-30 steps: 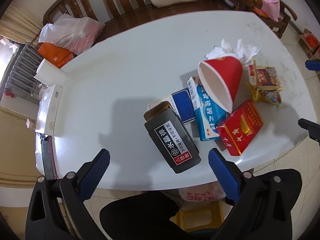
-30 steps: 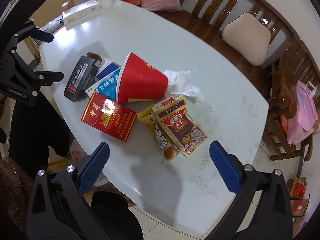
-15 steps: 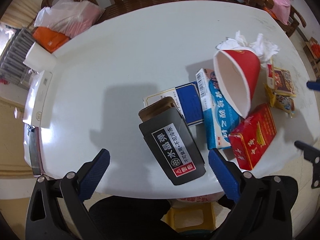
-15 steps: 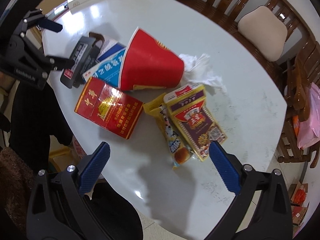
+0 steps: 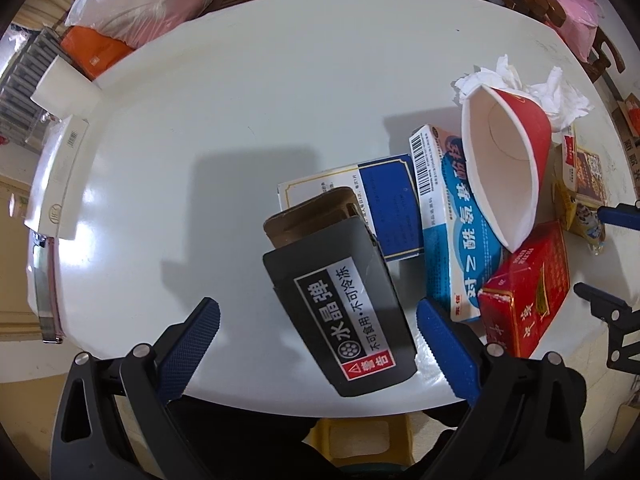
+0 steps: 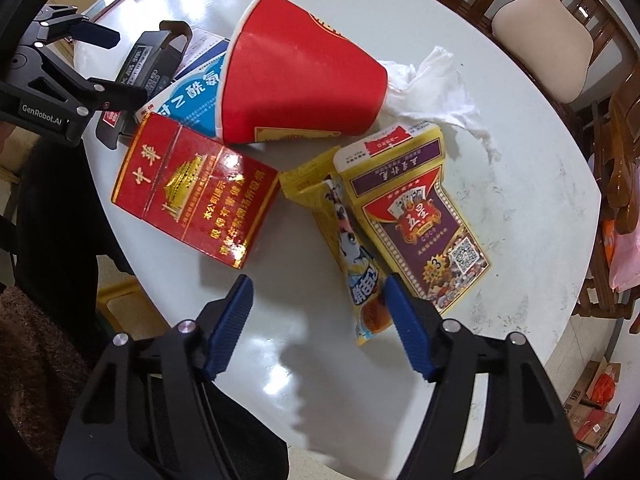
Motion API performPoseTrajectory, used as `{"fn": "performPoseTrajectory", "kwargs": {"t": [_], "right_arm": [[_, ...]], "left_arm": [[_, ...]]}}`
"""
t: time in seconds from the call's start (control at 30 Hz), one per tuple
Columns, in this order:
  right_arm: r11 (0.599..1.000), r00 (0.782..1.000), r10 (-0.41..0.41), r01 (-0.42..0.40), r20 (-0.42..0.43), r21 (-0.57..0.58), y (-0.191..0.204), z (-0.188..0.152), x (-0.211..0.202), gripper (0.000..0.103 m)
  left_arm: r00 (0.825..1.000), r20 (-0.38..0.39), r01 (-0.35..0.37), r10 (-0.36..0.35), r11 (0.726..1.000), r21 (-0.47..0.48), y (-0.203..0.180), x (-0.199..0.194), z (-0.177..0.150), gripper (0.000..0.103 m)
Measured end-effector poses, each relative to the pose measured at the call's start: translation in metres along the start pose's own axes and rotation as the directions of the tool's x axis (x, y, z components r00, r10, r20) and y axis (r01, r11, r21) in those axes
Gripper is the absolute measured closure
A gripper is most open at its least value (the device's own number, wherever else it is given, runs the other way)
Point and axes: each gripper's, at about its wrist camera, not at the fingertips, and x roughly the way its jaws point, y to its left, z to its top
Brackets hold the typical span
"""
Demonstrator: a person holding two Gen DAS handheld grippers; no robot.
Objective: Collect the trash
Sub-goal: 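Grasp the snack wrapper with the right tool while the left tool grasps the black box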
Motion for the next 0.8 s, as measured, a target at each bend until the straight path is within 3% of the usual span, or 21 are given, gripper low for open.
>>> {"fn": "performPoseTrajectory", "kwargs": {"t": [0.17, 0.3, 0.37, 0.53, 0.67, 0.8], "right_arm": [[1.000, 1.000, 0.008, -0.008, -0.003, 0.007, -0.008, 0.008, 0.003, 0.037], [1.000, 1.000, 0.017, -0.017, -0.008, 0.022, -0.015, 0.014, 0.007, 0.053], [0.999, 0.999, 0.030, -0.029, -0.017, 0.032, -0.018, 0.015, 0.011, 0.060], [0.999, 0.999, 0.035, -0.034, -0.024, 0.035, -0.017, 0.015, 0.014, 0.066], [0.998, 0.999, 0.050, -0.049, -0.019, 0.043, -0.009, 0.013, 0.015, 0.080], [0.999, 1.000, 0.022, -0.021, -0.018, 0.043, 0.004, 0.012, 0.016, 0.084]], "left_arm": [[1.000, -0.013, 0.013, -0.014, 1.000, -0.018, 0.004, 0.008, 0.003, 0.006], [0.999, -0.014, 0.032, -0.033, 0.999, -0.039, 0.007, 0.011, 0.003, 0.007], [0.999, -0.021, 0.044, -0.045, 0.998, -0.049, 0.007, 0.012, 0.004, 0.012], [0.998, -0.039, 0.053, -0.056, 0.997, -0.052, 0.008, 0.020, 0.005, 0.024], [0.996, -0.059, 0.065, -0.067, 0.997, -0.044, 0.007, 0.027, 0.005, 0.034], [0.996, -0.060, 0.059, -0.060, 0.998, -0.033, 0.004, 0.028, 0.005, 0.041]]}}
